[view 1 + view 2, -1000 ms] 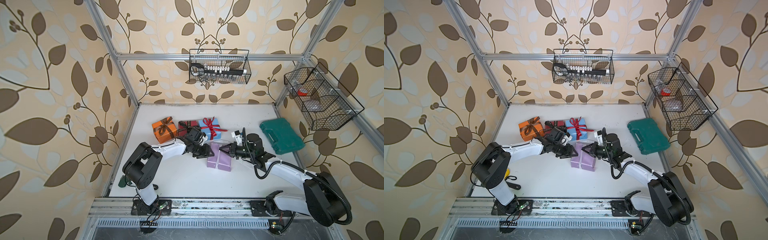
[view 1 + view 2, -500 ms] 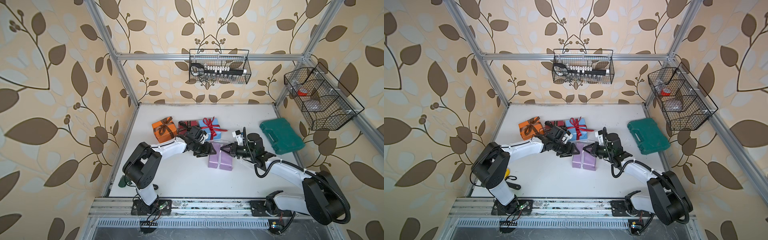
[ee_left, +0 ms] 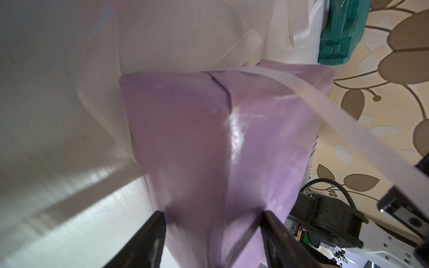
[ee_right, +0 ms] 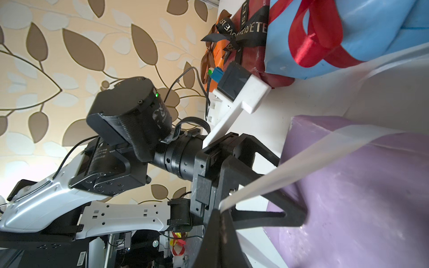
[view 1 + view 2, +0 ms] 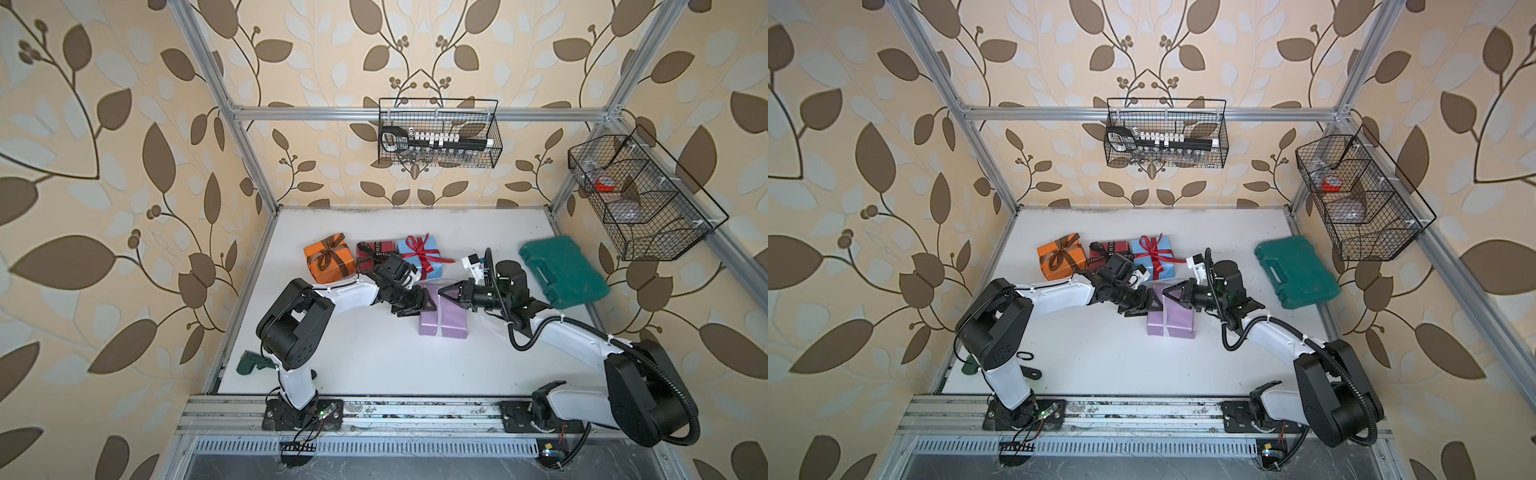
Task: Untie the ribbon bows on the gift boxes
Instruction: Pull the ribbon from the gift box.
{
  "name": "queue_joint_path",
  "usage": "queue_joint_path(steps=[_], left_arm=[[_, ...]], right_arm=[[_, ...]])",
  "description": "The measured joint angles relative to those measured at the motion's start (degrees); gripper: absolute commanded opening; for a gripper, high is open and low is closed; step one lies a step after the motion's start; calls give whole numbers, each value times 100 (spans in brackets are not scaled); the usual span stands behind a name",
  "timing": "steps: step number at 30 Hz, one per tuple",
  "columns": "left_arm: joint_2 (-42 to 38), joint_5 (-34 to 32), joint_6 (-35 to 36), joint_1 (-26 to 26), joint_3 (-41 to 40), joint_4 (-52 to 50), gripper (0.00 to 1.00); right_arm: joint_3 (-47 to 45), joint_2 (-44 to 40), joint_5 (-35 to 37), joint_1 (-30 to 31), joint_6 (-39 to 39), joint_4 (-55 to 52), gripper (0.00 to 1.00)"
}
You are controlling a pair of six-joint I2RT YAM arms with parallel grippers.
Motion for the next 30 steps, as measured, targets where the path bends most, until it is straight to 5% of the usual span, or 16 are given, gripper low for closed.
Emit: queue_joint_path(steps=[30], left_arm=[[0, -9, 2, 0, 0, -33, 67]], right_arm=[[1720, -605, -378, -509, -424, -1390, 0]])
